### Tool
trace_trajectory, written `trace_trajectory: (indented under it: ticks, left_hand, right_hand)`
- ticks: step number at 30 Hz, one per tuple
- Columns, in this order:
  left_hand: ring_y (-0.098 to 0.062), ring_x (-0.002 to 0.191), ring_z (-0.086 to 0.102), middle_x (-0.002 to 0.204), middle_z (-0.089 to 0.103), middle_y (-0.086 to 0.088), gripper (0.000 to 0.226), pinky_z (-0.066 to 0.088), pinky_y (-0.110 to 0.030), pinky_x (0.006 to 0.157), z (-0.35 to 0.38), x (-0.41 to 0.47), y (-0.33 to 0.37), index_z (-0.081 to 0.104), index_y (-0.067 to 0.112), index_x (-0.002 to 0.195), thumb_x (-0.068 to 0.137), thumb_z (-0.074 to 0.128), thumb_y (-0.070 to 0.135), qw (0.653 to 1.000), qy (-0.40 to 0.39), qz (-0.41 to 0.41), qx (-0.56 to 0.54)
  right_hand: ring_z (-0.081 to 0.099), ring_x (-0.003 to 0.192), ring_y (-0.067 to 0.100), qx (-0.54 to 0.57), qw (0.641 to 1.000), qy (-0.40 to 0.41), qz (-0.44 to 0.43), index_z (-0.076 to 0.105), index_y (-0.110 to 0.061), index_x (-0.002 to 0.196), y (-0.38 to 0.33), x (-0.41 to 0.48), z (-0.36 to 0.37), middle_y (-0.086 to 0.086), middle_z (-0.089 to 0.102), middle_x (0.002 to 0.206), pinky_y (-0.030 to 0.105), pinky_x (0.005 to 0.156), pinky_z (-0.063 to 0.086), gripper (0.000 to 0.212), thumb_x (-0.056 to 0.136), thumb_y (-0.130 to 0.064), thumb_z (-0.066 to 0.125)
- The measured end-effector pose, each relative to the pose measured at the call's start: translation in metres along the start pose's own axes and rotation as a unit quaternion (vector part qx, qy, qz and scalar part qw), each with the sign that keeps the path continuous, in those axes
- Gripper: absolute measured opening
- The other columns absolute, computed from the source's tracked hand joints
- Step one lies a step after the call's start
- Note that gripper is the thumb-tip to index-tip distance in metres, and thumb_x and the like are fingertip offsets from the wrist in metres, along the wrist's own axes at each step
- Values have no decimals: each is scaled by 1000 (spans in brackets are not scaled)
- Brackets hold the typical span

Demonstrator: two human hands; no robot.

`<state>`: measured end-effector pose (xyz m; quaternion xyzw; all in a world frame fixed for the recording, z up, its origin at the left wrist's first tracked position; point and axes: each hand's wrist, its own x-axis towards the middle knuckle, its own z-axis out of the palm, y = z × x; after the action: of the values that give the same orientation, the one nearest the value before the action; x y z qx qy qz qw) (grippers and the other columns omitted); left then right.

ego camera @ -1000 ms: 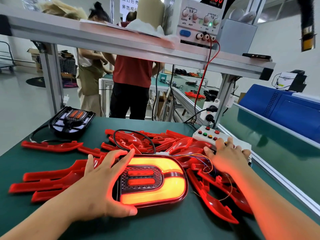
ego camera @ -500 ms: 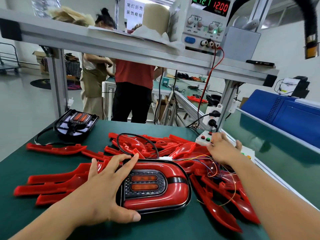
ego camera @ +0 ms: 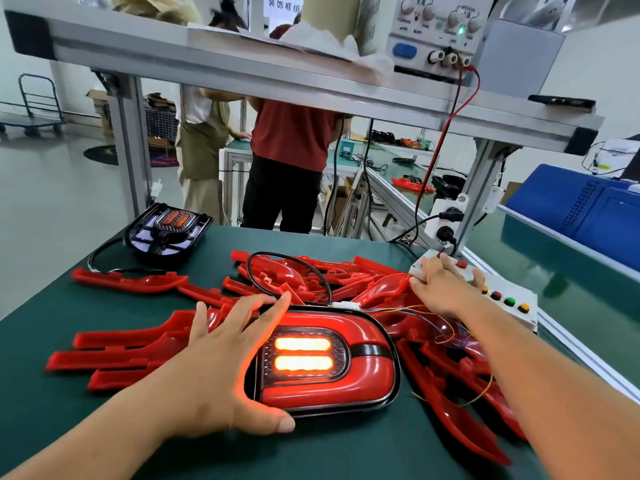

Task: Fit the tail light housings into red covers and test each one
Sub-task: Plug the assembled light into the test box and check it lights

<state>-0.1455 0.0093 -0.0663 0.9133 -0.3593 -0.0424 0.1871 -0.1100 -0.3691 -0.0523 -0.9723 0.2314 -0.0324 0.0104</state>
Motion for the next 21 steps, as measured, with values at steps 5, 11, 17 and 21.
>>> trace_trajectory:
  ticks: [5, 11, 17, 21]
  left_hand:
    - [-3, 123, -20, 118, -32, 55, 130, -30, -40, 101, -1, 0, 1, -40, 66, 124, 47, 62, 91, 1000, 0, -1, 3]
    - [-4, 120, -22, 112, -35, 58, 130, -28, -40, 99, -2, -2, 3, -40, 68, 122, 47, 64, 89, 1000, -4, -8, -5]
    - [-4, 128, -19, 122, -31, 54, 130, -31, -41, 102, 0, -1, -1, -39, 65, 126, 45, 59, 93, 1000, 0, -2, 7]
    - [3, 118, -11, 124, -27, 53, 130, -35, -35, 95, 1, 1, 1, -42, 66, 122, 46, 61, 90, 1000, -7, -7, 6]
  right_hand:
    - [9, 150, 14, -2, 1000, 4, -6, 25, -24, 146, 0, 1, 2, 4, 9, 164, 55, 113, -9, 54, 99, -50, 29]
    - [24, 146, 21, -3, 1000, 11, 0, 29, -25, 140, -2, -3, 1, 8, 28, 156, 57, 113, -7, 49, 98, -49, 29]
    - [0, 150, 27, -25, 1000, 6, 4, 25, -28, 143, -3, -6, 4, 11, 36, 153, 61, 112, -5, 53, 96, -53, 28]
    - [2, 151, 23, -29, 999, 21, -6, 23, -23, 145, -6, -11, 3, 11, 35, 154, 61, 112, -5, 56, 97, -53, 27]
